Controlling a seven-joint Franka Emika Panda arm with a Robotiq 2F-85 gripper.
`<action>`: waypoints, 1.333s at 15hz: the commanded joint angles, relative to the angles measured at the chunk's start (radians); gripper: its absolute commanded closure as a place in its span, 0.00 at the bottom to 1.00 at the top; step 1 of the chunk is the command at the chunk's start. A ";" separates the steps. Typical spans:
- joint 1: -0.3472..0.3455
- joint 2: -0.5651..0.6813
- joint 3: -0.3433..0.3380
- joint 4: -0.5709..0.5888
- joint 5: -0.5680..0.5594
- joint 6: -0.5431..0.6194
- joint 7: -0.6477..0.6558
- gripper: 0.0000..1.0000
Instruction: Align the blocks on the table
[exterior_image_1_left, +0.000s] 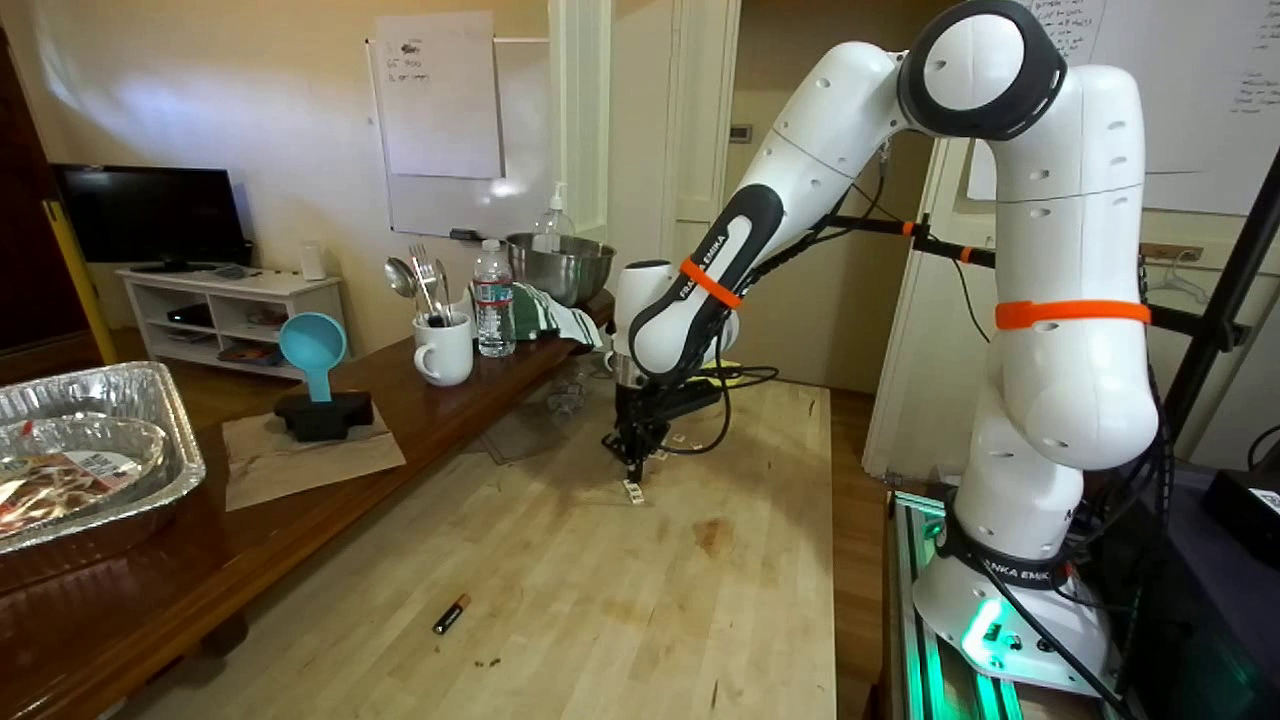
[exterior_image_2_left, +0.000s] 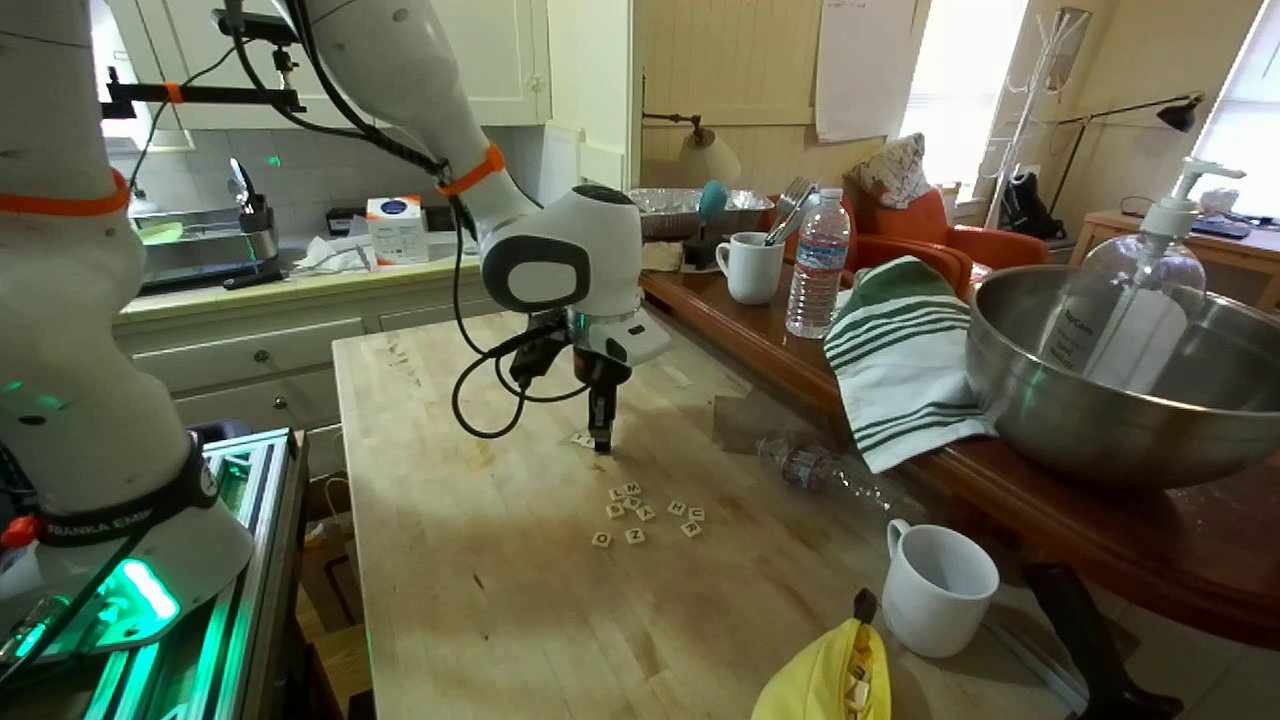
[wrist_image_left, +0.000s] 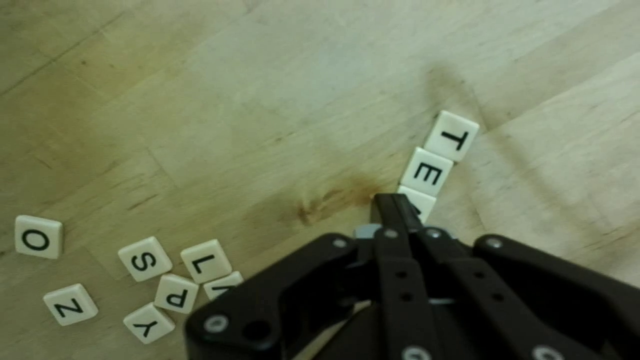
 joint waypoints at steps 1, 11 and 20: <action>-0.002 -0.006 0.001 -0.032 0.044 -0.007 -0.011 1.00; -0.004 -0.044 -0.014 -0.052 0.040 0.003 -0.008 1.00; 0.004 -0.013 -0.013 -0.037 0.028 0.006 0.003 1.00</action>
